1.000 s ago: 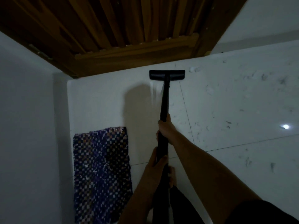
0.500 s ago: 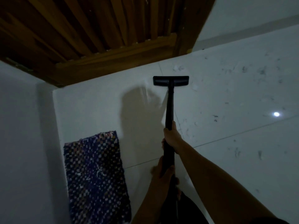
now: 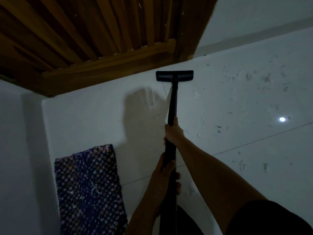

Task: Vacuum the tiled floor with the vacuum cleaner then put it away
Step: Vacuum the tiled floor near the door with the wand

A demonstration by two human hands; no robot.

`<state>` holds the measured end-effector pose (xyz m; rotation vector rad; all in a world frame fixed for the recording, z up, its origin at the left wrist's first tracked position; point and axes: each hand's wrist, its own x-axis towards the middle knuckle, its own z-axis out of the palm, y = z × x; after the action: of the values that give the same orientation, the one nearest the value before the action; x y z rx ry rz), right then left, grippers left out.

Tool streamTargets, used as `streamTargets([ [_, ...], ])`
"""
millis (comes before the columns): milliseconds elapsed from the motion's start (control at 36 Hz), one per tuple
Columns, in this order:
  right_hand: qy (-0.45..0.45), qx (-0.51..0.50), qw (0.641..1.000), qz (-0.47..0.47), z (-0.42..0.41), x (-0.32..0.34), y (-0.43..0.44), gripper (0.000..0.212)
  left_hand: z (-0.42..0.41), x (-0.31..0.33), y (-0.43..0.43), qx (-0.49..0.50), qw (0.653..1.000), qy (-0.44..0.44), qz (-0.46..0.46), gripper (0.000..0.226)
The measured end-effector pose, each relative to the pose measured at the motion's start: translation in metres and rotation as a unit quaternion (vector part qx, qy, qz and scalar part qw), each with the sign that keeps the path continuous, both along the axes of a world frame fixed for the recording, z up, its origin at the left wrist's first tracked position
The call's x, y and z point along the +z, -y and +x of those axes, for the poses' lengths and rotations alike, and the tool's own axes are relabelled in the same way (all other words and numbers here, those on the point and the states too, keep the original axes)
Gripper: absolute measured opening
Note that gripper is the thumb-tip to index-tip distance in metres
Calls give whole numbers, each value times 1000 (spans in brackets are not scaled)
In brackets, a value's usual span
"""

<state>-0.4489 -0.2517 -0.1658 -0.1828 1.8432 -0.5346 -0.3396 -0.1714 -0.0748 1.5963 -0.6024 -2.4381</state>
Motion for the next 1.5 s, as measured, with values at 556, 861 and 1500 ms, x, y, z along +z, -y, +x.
streamTargets([
  [556, -12, 99, 995, -16, 56, 29, -88, 70, 32, 43, -100, 27, 992, 110, -50, 36],
  [861, 0, 117, 993, -23, 42, 38, -149, 70, 10, 66, -161, 17, 987, 134, -92, 33],
  [1500, 25, 179, 983, 1, 27, 45, -265, 73, -11, 61, -289, 66, 981, 169, -65, 42],
])
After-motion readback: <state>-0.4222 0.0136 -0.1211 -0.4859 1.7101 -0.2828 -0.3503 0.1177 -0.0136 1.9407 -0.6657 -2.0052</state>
